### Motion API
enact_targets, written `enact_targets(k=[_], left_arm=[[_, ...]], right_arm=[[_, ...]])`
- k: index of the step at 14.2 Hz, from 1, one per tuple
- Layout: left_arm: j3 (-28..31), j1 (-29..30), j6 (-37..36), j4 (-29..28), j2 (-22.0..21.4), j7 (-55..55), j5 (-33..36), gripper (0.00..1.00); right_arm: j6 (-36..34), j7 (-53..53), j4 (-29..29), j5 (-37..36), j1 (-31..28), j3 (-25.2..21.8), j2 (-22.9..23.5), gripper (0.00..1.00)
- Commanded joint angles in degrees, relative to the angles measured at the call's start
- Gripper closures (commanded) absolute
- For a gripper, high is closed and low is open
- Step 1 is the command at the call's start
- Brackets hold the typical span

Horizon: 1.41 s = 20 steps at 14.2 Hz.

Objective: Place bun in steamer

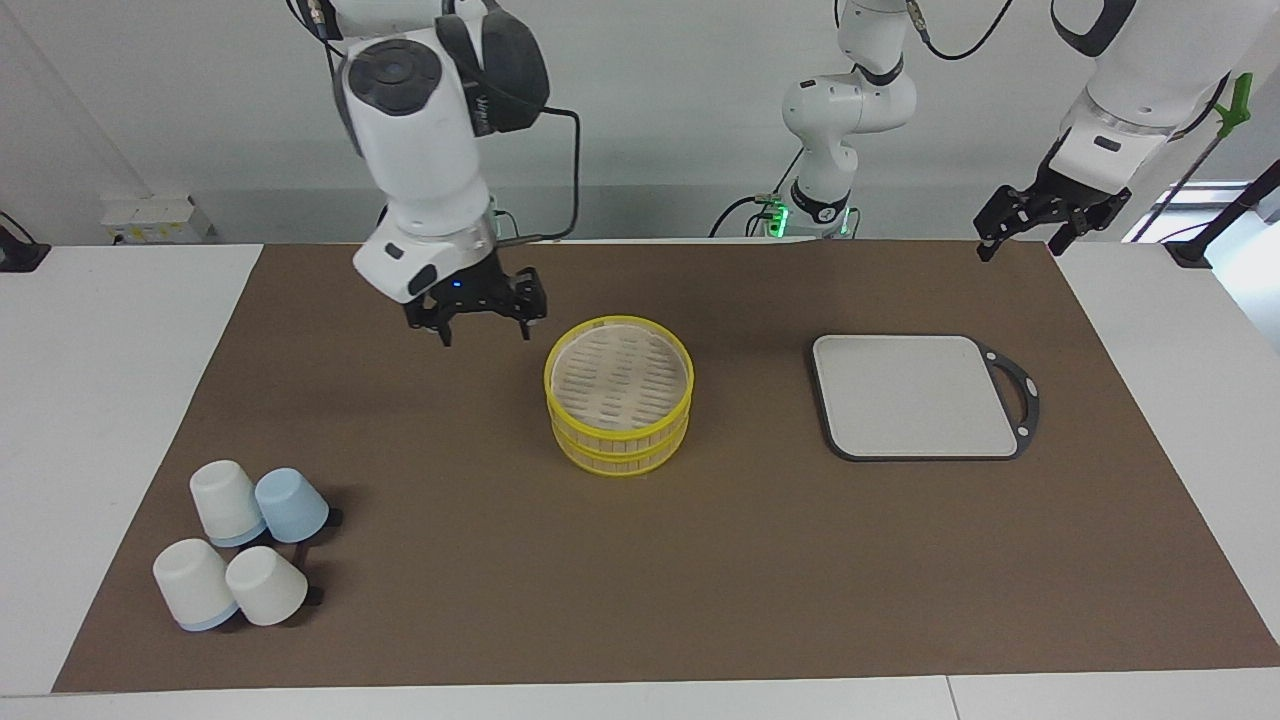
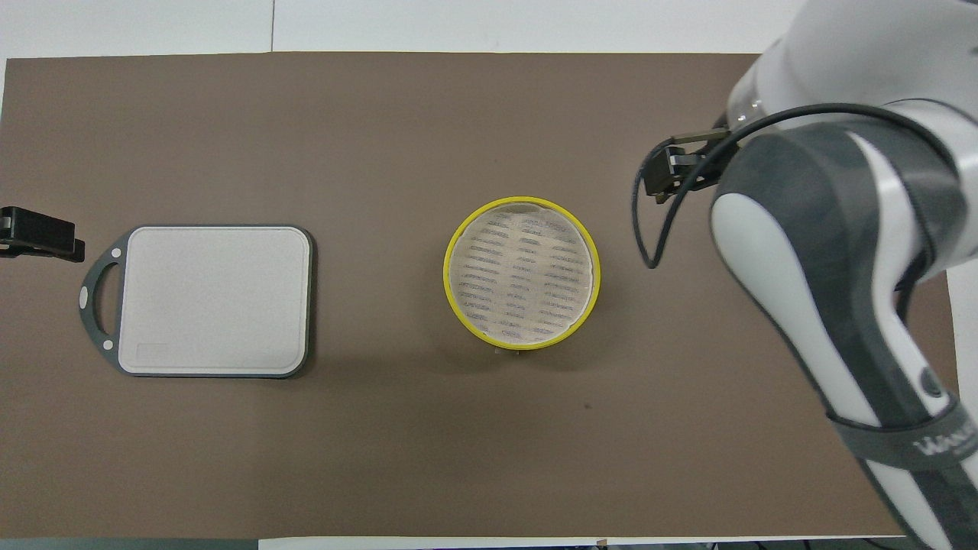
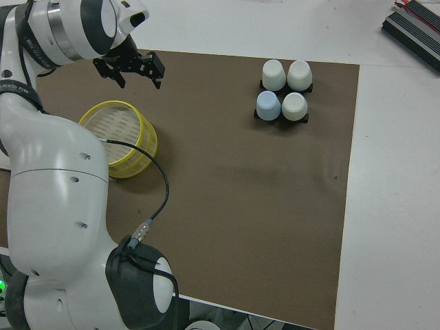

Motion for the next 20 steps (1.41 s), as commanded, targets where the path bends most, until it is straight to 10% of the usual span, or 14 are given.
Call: enact_targets(k=[1, 7, 20], left_arm=[[1.5, -2.6, 0.5, 0.8, 0.4, 0.7, 0.5, 0.0], [1.6, -3.0, 2.3, -0.4, 0.1, 0.8, 0.4, 0.0], [1.6, -3.1, 2.0, -0.5, 0.1, 0.8, 0.1, 0.0]], right_arm=[[-2.7, -6.8, -3.6, 0.5, -6.9, 1.0, -3.0, 0.0], [9.5, -10.3, -22.7, 0.4, -13.5, 0.9, -15.1, 0.0], [9.5, -9.9, -21.7, -0.5, -15.7, 0.8, -14.8, 0.0]])
